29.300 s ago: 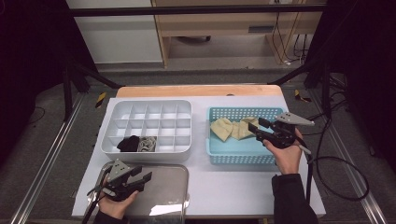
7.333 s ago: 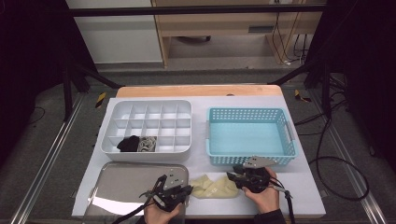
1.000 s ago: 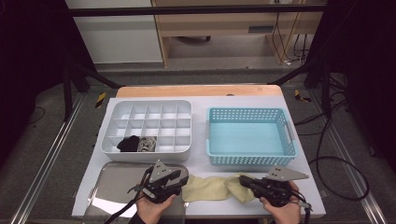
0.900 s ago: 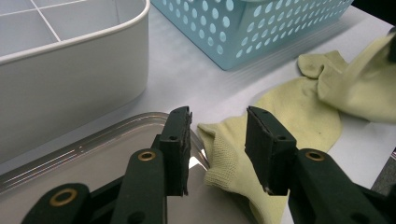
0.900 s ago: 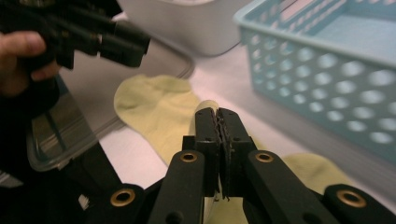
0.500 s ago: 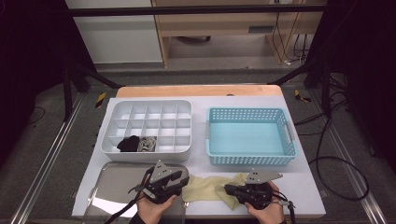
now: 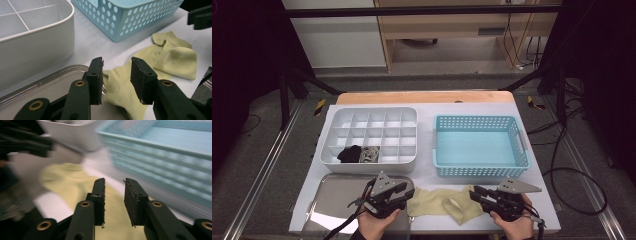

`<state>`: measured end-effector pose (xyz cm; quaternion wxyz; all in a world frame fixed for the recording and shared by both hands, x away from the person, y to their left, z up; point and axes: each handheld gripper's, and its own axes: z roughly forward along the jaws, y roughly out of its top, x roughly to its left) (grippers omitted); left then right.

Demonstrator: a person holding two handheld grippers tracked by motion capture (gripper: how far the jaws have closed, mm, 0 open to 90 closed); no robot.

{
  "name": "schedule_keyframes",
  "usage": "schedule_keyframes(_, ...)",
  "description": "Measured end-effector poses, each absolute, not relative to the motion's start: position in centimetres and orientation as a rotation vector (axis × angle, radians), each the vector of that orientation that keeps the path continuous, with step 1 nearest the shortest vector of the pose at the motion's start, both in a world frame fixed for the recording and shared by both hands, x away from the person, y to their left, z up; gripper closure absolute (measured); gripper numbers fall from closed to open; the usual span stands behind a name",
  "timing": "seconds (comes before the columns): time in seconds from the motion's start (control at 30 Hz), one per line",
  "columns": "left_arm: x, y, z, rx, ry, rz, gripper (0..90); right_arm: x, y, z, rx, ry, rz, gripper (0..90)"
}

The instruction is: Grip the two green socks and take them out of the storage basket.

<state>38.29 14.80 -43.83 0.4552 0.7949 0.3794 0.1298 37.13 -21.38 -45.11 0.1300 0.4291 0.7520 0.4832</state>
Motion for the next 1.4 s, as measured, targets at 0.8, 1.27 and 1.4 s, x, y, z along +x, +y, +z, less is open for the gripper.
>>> schedule_keyframes(0.8,38.4,14.6,-44.0,1.965,0.935,0.302,61.1,38.8,-22.7,-47.7,1.232,2.17,1.301,87.1)
schedule_keyframes(1.27,39.4,11.9,-43.2,2.003,0.859,0.224,59.0,39.6,-19.7,-44.6,0.972,2.222,1.433,87.1)
schedule_keyframes(1.4,39.5,9.7,-43.7,2.052,0.822,0.191,58.7,40.3,-19.0,-45.5,0.999,2.249,1.409,87.0)
